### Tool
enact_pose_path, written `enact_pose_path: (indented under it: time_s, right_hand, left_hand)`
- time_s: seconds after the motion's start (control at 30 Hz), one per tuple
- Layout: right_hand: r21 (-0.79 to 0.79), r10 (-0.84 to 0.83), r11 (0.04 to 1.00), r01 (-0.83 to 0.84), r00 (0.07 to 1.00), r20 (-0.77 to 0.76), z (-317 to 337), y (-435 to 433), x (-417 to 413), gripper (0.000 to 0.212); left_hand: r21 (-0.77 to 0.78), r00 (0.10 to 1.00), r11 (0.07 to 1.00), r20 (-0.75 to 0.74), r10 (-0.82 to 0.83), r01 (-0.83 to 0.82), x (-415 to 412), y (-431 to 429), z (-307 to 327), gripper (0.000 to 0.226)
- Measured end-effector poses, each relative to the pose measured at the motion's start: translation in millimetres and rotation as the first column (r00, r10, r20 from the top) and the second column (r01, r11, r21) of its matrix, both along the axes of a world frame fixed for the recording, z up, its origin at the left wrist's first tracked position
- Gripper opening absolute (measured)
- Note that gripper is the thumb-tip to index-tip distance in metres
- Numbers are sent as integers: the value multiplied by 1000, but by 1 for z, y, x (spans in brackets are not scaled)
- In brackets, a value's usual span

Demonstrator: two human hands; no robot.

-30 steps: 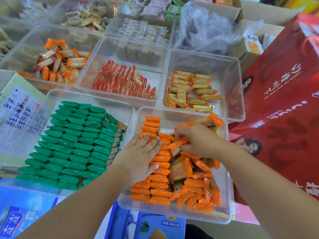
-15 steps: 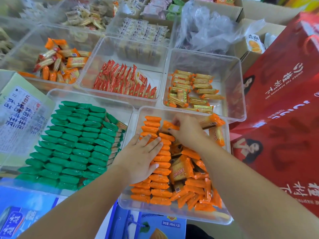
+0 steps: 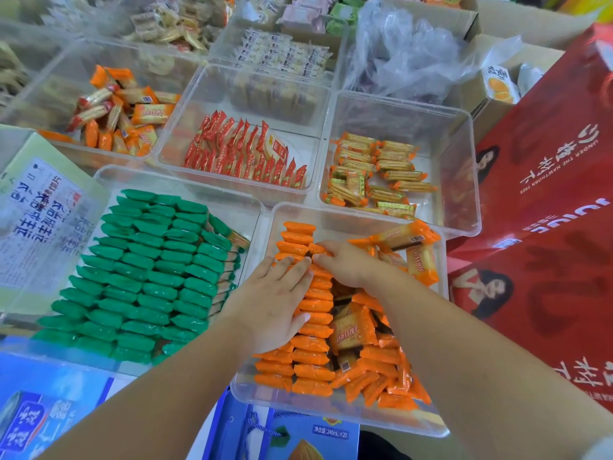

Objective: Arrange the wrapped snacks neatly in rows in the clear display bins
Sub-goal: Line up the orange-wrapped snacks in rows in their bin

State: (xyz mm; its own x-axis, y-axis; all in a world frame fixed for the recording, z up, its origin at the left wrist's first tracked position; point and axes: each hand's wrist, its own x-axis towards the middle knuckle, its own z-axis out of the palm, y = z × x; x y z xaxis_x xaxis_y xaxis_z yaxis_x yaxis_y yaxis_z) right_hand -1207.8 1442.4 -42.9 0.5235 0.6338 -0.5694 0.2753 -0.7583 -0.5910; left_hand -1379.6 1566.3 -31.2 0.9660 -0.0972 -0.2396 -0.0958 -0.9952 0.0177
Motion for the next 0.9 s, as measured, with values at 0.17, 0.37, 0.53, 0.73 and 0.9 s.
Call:
enact_pose_path:
  time_s: [0.17,0.37,0.53,0.73,0.9]
  right_hand:
    - [30,-432,882,470,833,-346,-5,-4,-1,66]
    - [145,-365,899,414,889,-278,-12,-13,-5,32]
    - [119,-259,953,280,952,-163,-8,-5,-10,37]
    - [130,-307,935,331,936,-175,-14,5,-18,40]
    - [117,-222,963,245,959,-176,-13,3,-11,40]
  left_hand:
    - [3,1000,1000,-13,-1,1,0,1,0,76]
    - [11,999,1000,-43,-10,11,0,0,1,75]
    - [20,998,999,-50,-34,35,1,0,4,72]
    - [5,997,998,-49,-55,55,1,0,5,69]
    - [-19,998,999,-37,-48,47,1,1,2,69]
